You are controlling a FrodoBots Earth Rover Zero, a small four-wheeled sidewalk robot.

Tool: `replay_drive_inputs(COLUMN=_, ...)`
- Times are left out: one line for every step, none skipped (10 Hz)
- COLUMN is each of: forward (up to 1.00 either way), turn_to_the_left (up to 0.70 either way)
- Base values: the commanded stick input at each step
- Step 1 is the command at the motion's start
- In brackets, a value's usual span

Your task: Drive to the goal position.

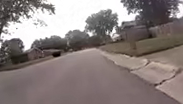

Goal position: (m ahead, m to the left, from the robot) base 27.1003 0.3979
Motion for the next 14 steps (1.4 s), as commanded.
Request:
replay_drive_inputs(forward=1.00, turn_to_the_left=0.00)
replay_drive_inputs(forward=1.00, turn_to_the_left=0.00)
replay_drive_inputs(forward=1.00, turn_to_the_left=0.00)
replay_drive_inputs(forward=1.00, turn_to_the_left=0.00)
replay_drive_inputs(forward=1.00, turn_to_the_left=0.00)
replay_drive_inputs(forward=1.00, turn_to_the_left=0.00)
replay_drive_inputs(forward=1.00, turn_to_the_left=0.00)
replay_drive_inputs(forward=1.00, turn_to_the_left=0.00)
replay_drive_inputs(forward=1.00, turn_to_the_left=0.00)
replay_drive_inputs(forward=1.00, turn_to_the_left=0.00)
replay_drive_inputs(forward=1.00, turn_to_the_left=0.00)
replay_drive_inputs(forward=1.00, turn_to_the_left=0.00)
replay_drive_inputs(forward=1.00, turn_to_the_left=-0.01)
replay_drive_inputs(forward=1.00, turn_to_the_left=-0.03)
